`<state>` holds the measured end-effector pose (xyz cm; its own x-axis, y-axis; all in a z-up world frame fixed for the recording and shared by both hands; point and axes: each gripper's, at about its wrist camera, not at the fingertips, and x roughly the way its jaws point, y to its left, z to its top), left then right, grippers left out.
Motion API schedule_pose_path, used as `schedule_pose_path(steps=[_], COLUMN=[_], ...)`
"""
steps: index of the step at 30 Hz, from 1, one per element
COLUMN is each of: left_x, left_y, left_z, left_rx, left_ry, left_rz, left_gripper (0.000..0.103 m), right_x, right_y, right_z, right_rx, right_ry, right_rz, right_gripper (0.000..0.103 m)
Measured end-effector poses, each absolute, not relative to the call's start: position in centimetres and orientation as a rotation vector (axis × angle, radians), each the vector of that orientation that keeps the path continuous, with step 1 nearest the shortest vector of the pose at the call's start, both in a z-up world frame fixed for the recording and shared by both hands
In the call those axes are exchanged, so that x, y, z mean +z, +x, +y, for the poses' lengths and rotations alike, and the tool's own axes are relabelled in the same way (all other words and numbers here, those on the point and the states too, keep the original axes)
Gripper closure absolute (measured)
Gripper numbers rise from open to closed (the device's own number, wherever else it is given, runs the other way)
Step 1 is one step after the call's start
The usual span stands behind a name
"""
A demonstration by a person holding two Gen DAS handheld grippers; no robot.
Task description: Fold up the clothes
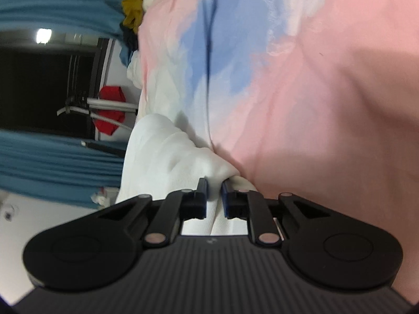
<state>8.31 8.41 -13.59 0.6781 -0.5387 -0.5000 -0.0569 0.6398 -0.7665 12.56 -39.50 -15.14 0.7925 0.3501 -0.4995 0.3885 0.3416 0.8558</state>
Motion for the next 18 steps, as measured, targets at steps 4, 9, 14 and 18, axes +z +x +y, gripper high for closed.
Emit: schedule_pose_path(steps=[4, 9, 14, 18], left_x=[-10.7, -8.7, -9.0, -10.3], left_y=[4.9, 1.3, -0.3, 0.5], left_z=[10.6, 15.2, 20.1, 23.3], left_rx=[-0.247, -0.02, 0.2, 0.302], left_ry=[-0.83, -0.885, -0.966, -1.041], left_rz=[0.724, 0.685, 0.666, 0.635], left_gripper=[0.065, 0.031, 0.024, 0.024], right_x=[-13.4, -10.9, -8.7, -7.1], right_y=[12.6, 11.9, 10.1, 9.7], right_z=[-38.8, -37.3, -36.4, -34.4], right_rx=[-0.01, -0.02, -0.071, -0.064], right_ry=[1.102, 0.899, 0.682, 0.535], right_rz=[0.697, 0.69, 0.616, 0.546], right_gripper=[0.085, 0.084, 0.056, 0.054])
